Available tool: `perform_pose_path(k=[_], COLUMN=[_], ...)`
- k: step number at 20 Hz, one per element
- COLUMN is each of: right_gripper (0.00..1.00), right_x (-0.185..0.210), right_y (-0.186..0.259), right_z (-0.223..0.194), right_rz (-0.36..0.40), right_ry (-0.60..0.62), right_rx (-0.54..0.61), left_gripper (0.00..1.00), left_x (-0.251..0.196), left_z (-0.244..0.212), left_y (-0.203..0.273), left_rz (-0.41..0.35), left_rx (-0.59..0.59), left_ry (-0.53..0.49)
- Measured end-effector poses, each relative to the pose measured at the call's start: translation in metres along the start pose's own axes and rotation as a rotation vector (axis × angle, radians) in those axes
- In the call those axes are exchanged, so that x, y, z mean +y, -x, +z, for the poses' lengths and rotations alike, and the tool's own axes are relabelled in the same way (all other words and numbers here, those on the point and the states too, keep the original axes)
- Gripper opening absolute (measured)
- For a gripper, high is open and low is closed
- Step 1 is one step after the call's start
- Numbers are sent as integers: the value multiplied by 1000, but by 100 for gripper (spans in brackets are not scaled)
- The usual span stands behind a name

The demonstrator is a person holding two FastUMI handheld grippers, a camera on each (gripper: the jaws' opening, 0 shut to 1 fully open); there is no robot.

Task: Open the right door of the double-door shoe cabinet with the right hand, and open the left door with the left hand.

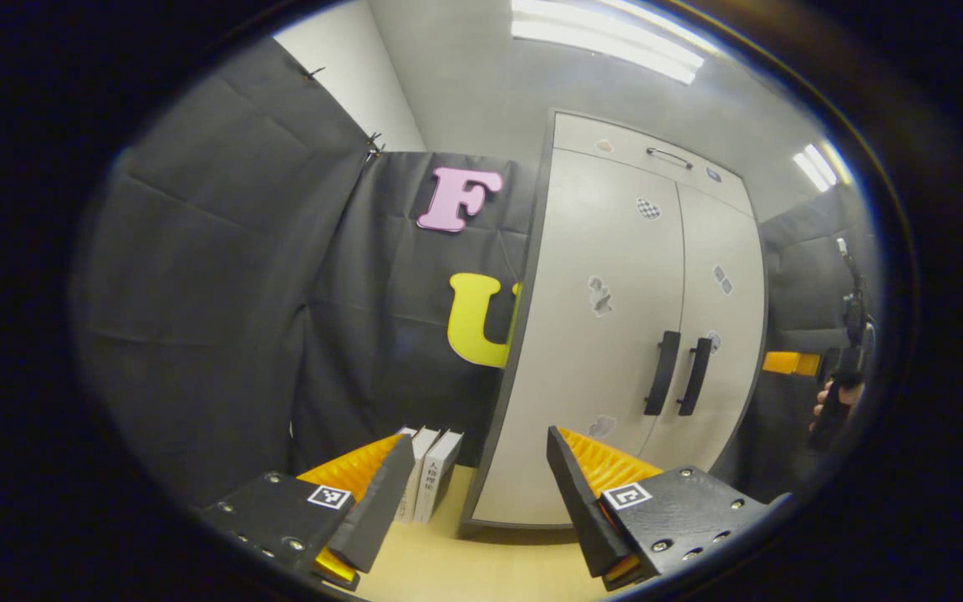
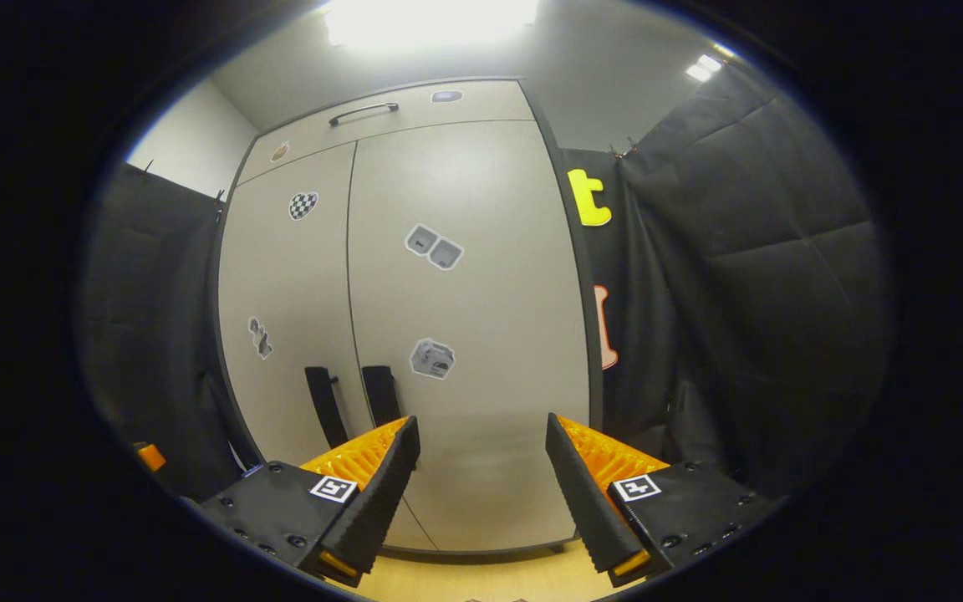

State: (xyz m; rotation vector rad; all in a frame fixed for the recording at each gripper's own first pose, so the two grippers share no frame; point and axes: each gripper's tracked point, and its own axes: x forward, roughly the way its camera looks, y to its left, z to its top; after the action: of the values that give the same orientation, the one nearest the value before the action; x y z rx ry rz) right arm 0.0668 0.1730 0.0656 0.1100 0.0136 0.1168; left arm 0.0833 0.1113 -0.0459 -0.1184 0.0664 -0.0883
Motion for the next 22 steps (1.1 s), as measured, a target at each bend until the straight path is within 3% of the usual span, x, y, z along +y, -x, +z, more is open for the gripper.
perform_pose_path(k=[1,3,7,8,13,19,22], right_gripper=[95,95,92,98,98,98,97], right_x=[9,22,46,50,64,74,80], right_y=[-6,-14,-30,-33,-46,-77,-87], right_z=[0,-1,-4,-5,-8,-24,-30], right_rz=[9,18,40,36,32,14,20], right_ry=[-4,-5,-33,-30,13,44,58], right_rx=[3,17,37,46,51,122,135], left_gripper=[89,93,90,89,93,89,93], left_x=[7,20,38,42,61,88,103], left_z=[-5,-12,-26,-29,-35,-57,-62], left_y=[0,-1,2,3,10,23,37], left_rz=[3,3,-15,-18,-18,21,64], left_rx=[10,26,51,60,69,105,114], left_ry=[-12,-34,-44,-43,3,26,31])
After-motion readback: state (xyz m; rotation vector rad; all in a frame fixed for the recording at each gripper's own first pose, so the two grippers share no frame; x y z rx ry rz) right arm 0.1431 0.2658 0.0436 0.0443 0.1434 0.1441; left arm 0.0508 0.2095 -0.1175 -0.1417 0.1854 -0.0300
